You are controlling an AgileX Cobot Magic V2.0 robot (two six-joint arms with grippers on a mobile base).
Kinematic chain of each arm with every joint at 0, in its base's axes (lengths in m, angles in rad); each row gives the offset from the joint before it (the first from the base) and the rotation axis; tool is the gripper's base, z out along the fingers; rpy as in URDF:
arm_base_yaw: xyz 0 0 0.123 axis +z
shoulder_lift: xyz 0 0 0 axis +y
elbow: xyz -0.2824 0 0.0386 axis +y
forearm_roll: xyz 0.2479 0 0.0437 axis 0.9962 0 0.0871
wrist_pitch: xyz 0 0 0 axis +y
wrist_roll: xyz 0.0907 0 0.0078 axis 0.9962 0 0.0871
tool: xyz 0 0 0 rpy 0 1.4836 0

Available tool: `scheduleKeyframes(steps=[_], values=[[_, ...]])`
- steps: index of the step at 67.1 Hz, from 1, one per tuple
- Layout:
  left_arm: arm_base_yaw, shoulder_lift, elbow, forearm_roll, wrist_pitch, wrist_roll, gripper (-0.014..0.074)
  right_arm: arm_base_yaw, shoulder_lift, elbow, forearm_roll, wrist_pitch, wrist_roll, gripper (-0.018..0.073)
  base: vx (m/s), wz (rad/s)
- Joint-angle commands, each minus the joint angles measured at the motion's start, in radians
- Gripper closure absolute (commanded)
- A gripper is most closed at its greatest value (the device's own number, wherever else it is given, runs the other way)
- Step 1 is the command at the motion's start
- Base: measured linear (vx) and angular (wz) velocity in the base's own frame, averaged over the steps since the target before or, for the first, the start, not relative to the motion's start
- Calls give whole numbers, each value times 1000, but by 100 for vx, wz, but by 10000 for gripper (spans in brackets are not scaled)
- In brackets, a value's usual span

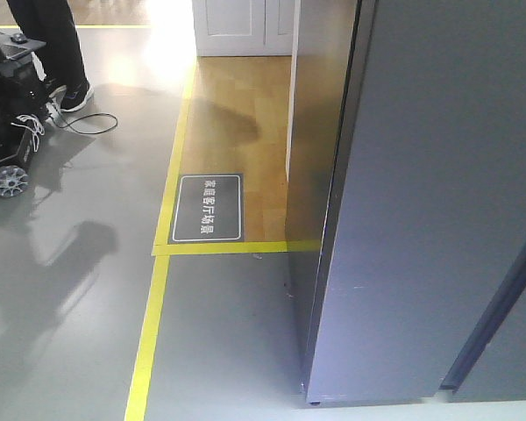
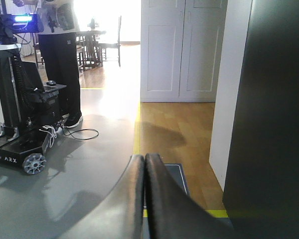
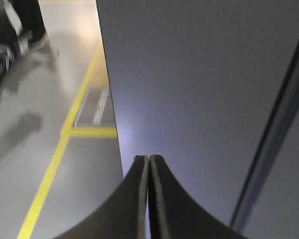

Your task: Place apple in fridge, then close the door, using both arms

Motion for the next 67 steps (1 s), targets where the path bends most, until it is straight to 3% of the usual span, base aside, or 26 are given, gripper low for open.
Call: scheduleKeyframes(steps=[1,13,26,67], values=[[-2,-15,-17,-8,-68,-6,603,-8,-50,83,-4,-261,-12,562,0,0],[-2,-15,-17,-8,-68,-6,603,-8,-156,296,-7,-488,-6,562,0,0],[-2,-15,-17,-8,-68,-6,603,-29,-271,469,0,-636,3,562,0,0],[-2,-15,-17,-8,-68,-6,603,-48,-279,464,4,-598,2,562,0,0]])
